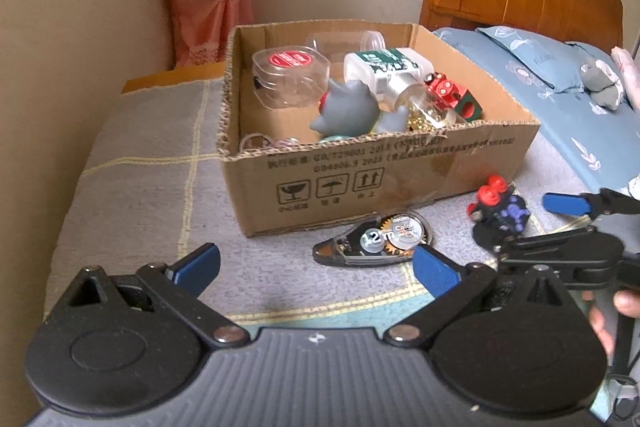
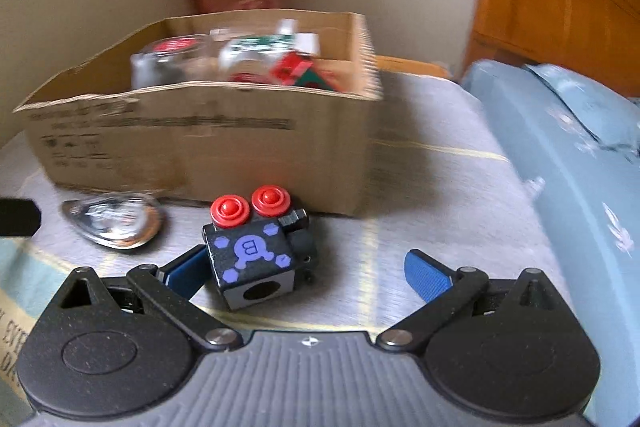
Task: Organize rigid objects
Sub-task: 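Grasp the grey tape dispenser with left tool while right tool approaches the black cube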
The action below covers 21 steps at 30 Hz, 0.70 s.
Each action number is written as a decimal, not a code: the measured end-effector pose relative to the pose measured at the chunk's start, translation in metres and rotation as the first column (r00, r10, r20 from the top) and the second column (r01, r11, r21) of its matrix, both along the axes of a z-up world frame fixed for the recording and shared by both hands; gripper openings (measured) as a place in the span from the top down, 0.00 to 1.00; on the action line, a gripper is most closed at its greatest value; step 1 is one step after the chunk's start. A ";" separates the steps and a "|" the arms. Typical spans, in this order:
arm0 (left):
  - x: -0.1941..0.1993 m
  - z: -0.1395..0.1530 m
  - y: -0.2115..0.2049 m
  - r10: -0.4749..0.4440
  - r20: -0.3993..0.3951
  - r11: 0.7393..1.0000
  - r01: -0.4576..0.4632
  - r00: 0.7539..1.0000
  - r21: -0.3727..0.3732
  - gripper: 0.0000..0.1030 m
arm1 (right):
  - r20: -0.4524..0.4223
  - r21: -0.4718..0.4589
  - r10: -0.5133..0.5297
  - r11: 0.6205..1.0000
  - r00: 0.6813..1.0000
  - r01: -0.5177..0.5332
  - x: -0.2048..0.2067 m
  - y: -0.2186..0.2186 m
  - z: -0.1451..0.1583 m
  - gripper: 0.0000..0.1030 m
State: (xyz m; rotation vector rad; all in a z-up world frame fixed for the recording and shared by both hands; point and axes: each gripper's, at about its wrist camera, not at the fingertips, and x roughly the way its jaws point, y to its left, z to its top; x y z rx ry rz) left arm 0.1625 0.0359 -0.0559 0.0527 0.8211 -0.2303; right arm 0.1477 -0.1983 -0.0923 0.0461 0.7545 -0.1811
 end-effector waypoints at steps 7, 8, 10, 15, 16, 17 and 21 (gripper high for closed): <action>0.014 -0.015 -0.024 -0.003 -0.041 1.000 0.004 0.999 0.010 0.01 | -0.004 -0.001 0.009 1.000 1.000 -0.009 -0.009 -0.006 -0.003 0.00; 0.016 -0.017 -0.026 0.001 -0.048 1.000 -0.001 0.999 0.013 0.01 | -0.003 -0.001 0.012 1.000 1.000 -0.012 -0.011 -0.007 -0.003 0.00; 0.019 -0.022 -0.032 0.017 -0.061 1.000 -0.016 0.998 0.016 0.01 | 0.000 -0.003 0.023 1.000 1.000 -0.023 -0.013 -0.008 -0.003 0.00; 0.025 -0.032 -0.043 0.036 -0.090 0.999 -0.036 0.995 0.002 0.01 | 0.004 -0.002 0.046 0.999 0.999 -0.046 -0.014 -0.011 -0.003 0.00; 0.025 -0.034 -0.044 0.044 -0.092 0.999 -0.044 0.995 -0.005 0.01 | 0.007 -0.005 0.048 0.999 0.999 -0.048 -0.014 -0.011 -0.004 0.00; 0.025 -0.034 -0.047 0.059 -0.085 0.998 -0.059 0.995 0.000 0.01 | 0.010 -0.004 0.050 0.999 0.999 -0.050 -0.014 -0.011 -0.004 0.00; 0.027 -0.037 -0.057 0.097 -0.068 0.995 -0.095 0.993 0.042 0.01 | 0.021 -0.009 0.062 0.998 0.998 -0.062 -0.017 -0.011 -0.005 0.00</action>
